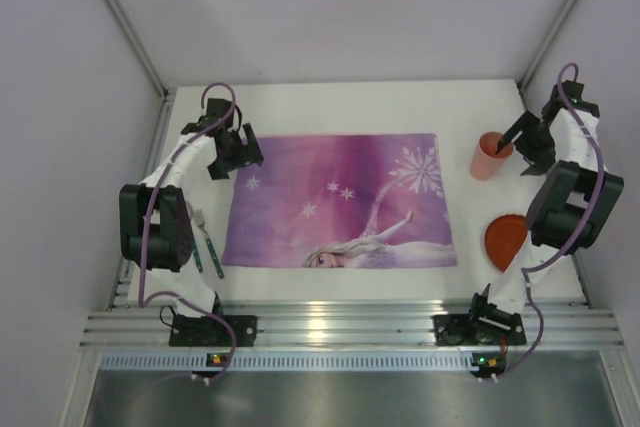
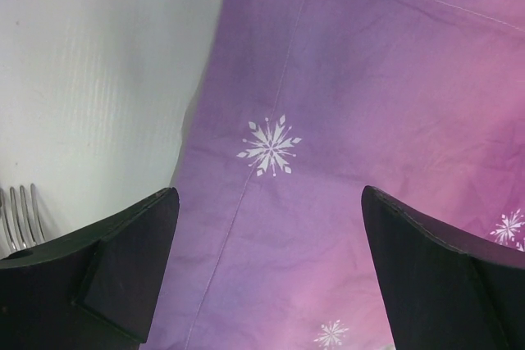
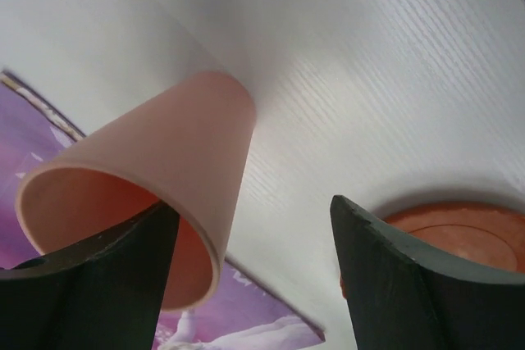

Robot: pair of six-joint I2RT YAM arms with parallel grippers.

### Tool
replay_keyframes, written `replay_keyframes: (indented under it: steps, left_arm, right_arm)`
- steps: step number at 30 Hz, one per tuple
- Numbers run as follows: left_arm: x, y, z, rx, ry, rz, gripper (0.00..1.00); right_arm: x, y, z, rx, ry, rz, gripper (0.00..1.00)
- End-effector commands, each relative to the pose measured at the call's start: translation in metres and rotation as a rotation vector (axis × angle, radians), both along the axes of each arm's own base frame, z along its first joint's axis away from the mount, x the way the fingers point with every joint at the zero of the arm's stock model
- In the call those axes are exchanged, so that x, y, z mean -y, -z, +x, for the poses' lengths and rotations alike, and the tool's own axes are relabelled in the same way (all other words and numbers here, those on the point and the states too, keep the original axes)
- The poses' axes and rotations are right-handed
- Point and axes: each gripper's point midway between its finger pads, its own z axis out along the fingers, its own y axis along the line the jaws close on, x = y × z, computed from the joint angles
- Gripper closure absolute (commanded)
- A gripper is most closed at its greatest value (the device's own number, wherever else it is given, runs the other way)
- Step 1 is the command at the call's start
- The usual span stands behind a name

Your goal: Set the dinner table for one person

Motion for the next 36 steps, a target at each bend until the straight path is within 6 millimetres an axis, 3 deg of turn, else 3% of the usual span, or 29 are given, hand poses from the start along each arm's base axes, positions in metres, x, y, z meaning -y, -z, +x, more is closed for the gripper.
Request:
replay_keyframes:
  steps: [1,2,4,5,7,9,11,14,16,21,25,32,34,36]
  left_arm:
    - [0.005,-0.008,0.013,0.059,0.029,-0.014,0.02]
    - [0.004,-0.007,0.014,0.059,0.031,-0.011,0.03]
    - [0.004,-0.007,0.015,0.059,0.035,-0.009,0.03]
    - [0.004,-0.006,0.015,0.056,0.038,-0.005,0.03]
    - [0.004,-0.005,0.015,0.055,0.04,-0.005,0.03]
    - [0.004,-0.005,0.015,0.053,0.042,-0.004,0.04]
    - [0.005,-0.005,0.014,0.053,0.042,-0.011,0.04]
    - [0.007,-0.007,0.014,0.058,0.045,-0.022,0.03]
    - [0.009,-0.006,0.015,0.058,0.046,-0.029,0.03]
    - [0.009,-0.011,0.013,0.06,0.051,-0.032,0.03]
    - [0.008,-0.016,0.008,0.065,0.054,-0.025,0.03]
    - [0.005,-0.02,-0.006,0.069,0.049,-0.021,0.04]
    - [0.004,-0.019,-0.012,0.067,0.048,-0.019,0.04]
    - [0.004,-0.02,-0.015,0.069,0.05,-0.02,0.04]
  right_arm:
    - [0.004,-0.008,0.024,0.037,-0.005,-0.035,0.28]
    - [0.003,-0.008,0.027,0.036,-0.015,-0.042,0.47]
    - [0.0,0.001,0.028,-0.003,-0.033,-0.073,0.66]
    - [-0.002,0.002,0.029,-0.011,-0.054,-0.079,0.84]
    - [-0.01,-0.002,0.029,-0.037,-0.084,-0.117,1.0]
    - [-0.018,-0.022,0.037,0.005,-0.115,-0.162,1.0]
    - [-0.039,-0.056,0.045,0.076,-0.147,-0.192,1.0]
    - [-0.075,-0.092,0.053,0.159,-0.2,-0.199,1.0]
    - [-0.102,-0.096,0.055,0.171,-0.25,-0.192,1.0]
    - [-0.152,-0.071,0.057,0.124,-0.336,-0.156,1.0]
    - [-0.178,-0.05,0.063,0.085,-0.383,-0.158,1.0]
    - [-0.204,-0.017,0.069,0.026,-0.437,-0.154,1.0]
    - [-0.211,-0.01,0.069,0.017,-0.455,-0.149,0.92]
    - [-0.215,-0.007,0.069,0.014,-0.475,-0.156,0.71]
